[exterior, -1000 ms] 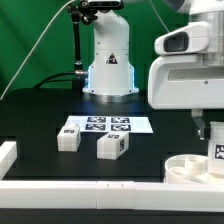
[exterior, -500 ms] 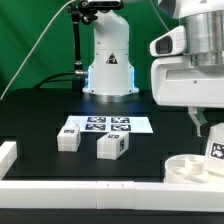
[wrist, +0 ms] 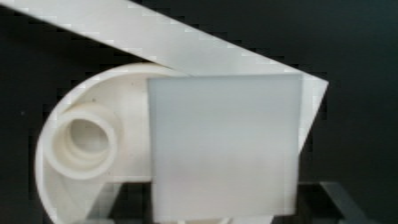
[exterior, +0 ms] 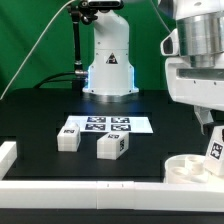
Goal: Assemble stool
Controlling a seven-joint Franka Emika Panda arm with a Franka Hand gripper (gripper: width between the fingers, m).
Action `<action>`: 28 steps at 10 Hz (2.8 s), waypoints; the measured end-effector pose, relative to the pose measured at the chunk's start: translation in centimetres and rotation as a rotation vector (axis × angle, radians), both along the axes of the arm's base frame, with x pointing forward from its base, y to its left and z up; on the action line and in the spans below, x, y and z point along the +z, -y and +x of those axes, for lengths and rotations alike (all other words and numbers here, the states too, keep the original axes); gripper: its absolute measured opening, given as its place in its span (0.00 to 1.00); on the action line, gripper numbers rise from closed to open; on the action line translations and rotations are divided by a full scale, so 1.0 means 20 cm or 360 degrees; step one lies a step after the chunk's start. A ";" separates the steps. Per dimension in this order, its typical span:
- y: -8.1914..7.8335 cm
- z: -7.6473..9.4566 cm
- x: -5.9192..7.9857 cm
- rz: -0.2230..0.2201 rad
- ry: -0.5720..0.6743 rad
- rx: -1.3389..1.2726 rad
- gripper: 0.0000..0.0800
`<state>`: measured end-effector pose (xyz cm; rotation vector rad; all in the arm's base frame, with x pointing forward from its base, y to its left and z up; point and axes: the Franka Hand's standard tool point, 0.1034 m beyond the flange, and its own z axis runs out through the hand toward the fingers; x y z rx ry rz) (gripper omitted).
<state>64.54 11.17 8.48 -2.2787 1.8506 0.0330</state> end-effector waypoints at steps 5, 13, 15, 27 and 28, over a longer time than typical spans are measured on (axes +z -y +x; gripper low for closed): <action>-0.02 0.00 0.00 0.0100 -0.0049 -0.0419 0.42; -0.06 0.00 0.06 0.0169 -0.0133 -0.0408 0.77; -0.07 0.01 0.08 0.0150 -0.0083 -0.0151 0.81; -0.08 0.01 0.09 -0.0082 0.0228 0.1558 0.81; -0.08 0.01 0.08 -0.0116 0.0249 0.1699 0.81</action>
Offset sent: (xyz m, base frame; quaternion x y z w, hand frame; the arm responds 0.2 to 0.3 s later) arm -0.0019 -0.0051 -0.0050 0.0034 0.0098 0.1914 0.9815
